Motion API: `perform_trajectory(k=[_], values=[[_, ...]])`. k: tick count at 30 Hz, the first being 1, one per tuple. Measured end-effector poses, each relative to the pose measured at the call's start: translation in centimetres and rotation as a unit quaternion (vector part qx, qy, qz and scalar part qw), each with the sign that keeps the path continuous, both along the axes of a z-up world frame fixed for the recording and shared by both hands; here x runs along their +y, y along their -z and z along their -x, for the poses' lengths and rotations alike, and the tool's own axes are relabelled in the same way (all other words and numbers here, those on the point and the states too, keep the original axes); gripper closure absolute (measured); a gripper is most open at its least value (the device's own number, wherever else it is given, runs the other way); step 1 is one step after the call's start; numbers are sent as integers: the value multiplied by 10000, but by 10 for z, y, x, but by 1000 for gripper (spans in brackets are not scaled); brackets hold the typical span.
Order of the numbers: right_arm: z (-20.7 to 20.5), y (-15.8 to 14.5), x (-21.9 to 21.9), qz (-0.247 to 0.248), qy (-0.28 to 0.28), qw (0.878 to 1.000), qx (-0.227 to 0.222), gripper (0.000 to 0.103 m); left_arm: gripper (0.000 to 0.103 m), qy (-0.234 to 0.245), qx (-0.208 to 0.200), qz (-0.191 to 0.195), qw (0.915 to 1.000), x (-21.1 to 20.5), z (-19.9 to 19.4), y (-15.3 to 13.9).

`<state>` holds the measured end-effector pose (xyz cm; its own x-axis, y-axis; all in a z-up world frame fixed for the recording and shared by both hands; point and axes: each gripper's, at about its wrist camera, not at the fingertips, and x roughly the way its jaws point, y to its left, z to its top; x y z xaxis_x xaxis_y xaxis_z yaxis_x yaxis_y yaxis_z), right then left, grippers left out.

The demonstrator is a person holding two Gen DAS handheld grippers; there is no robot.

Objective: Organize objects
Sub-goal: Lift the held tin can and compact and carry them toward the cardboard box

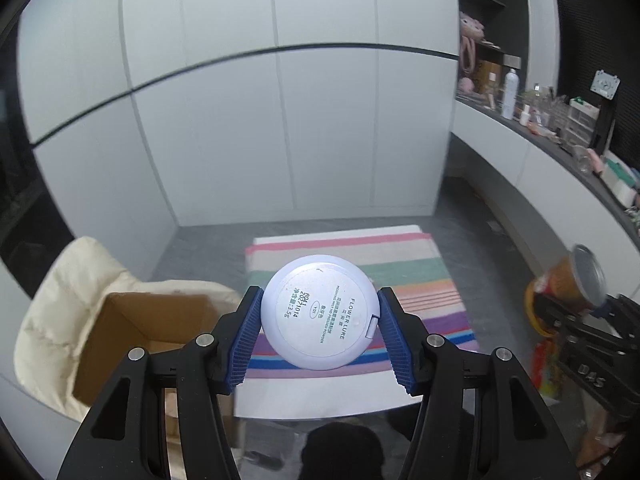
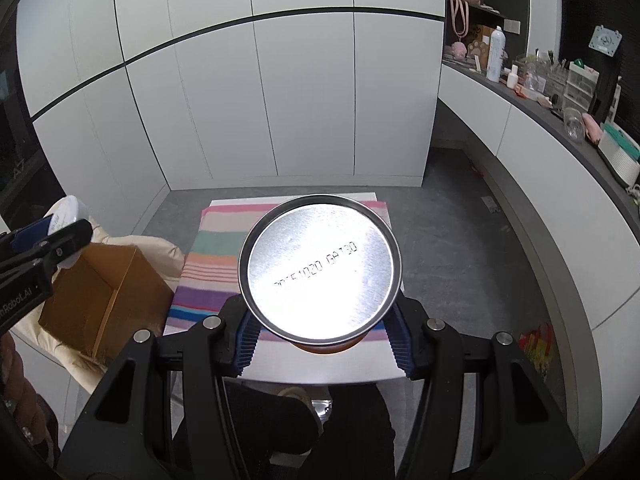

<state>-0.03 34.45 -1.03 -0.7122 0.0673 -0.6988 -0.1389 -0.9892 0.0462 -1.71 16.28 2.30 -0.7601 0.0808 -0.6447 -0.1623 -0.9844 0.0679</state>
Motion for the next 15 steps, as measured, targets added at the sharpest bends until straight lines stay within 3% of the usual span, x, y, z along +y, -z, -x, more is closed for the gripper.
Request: perform_trajectory(k=[11,15], values=[[-57,13,3,-16,112,9999,-9,46,45,118,-117,126,9998,-14,-52,29],[-76,22,-5,-19,15,10000,-93,46,45,242,-607,50,9979,-18,-61,50]])
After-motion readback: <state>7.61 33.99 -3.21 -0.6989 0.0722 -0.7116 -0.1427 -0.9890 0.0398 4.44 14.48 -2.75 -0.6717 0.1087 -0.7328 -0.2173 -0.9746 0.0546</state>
